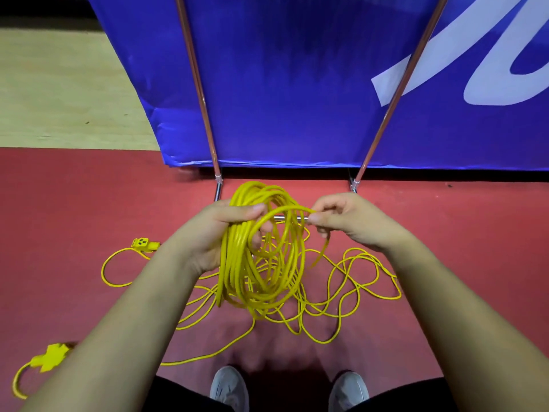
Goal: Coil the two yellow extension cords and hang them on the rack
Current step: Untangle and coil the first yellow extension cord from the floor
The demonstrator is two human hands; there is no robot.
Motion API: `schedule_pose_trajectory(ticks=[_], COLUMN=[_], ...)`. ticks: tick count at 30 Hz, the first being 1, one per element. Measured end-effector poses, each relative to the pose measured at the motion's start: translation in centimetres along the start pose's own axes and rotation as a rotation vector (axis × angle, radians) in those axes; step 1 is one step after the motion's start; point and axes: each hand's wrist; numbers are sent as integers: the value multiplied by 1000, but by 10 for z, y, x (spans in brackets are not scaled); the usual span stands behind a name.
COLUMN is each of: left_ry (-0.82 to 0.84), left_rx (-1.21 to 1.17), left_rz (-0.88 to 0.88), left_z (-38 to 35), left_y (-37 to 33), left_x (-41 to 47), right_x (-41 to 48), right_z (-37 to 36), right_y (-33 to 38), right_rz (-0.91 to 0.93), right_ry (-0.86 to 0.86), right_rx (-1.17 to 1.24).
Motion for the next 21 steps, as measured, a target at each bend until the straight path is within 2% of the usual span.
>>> schedule_pose_trajectory(ticks=[3, 6, 8, 12, 15, 17, 19, 21], left_ry=[-6, 29, 22, 37, 58, 74, 108, 125], left_rx=[-31, 74, 99, 101, 150, 150, 48, -77], left_rz=[-41, 45, 92, 135, 154, 130, 79, 27], left_z=[0, -2, -2, -2, -4, -3, 1, 9], left_y=[-6, -3, 1, 4, 9, 10, 7, 2], left_x=[1, 0, 3, 8, 6, 5, 5, 5], right_x=[-6, -4, -1, -1, -1, 2, 4, 3], right_z=[9, 6, 3, -16, -36, -40, -31, -14], right_y=[-30, -30, -16, 19, 33, 34, 25, 8], right_rz=[-74, -52, -16, 48, 80, 89, 64, 11], right_ry=[-114, -214, -235, -104, -17, -26, -59, -18], right_rx=[74, 185, 140, -158, -207, -194, -176, -254])
Point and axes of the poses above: each hand's wrist, its own x-axis towards the middle knuckle, its own z-axis out of the back of the hand, y = z × x, and after that the axes turned 5 degrees about y, right-handed
